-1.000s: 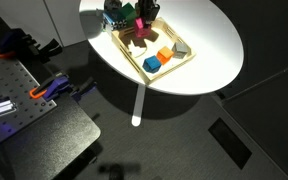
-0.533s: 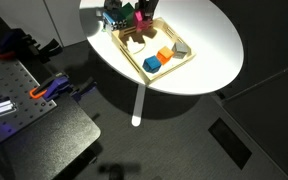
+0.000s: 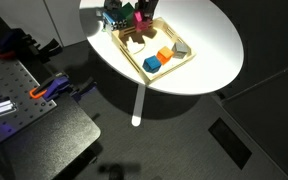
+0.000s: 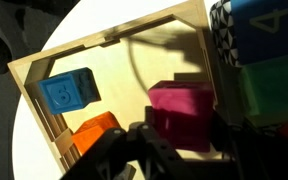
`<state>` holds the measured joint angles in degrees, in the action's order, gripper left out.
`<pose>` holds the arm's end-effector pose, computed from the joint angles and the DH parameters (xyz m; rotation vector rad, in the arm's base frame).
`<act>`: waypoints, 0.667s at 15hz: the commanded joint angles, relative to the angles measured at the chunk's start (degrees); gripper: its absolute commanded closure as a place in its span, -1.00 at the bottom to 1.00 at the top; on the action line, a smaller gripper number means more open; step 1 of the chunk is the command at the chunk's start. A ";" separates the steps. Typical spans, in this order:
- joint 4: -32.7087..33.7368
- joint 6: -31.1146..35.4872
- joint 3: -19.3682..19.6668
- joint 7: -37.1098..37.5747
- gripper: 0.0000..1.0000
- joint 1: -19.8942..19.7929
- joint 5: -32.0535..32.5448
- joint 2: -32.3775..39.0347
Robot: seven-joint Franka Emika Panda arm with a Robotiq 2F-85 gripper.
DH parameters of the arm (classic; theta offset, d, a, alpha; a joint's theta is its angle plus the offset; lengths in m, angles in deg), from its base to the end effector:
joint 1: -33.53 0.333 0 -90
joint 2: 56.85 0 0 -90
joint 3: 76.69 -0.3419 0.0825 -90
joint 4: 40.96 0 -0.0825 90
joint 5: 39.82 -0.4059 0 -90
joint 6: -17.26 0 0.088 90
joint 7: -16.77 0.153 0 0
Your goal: Move the pink block from the tray to the table
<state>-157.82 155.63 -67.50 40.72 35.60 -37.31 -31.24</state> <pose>0.6076 -0.0787 0.1787 2.9417 -0.7438 -0.0789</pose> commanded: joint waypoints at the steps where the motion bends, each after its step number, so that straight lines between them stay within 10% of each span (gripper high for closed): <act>1: -0.63 -2.21 0.00 0.12 0.45 0.69 1.50 -1.62; 10: -2.48 -6.47 -2.01 -0.57 0.45 3.93 5.49 -4.78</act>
<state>-158.48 150.69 -68.60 40.55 38.87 -33.53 -33.06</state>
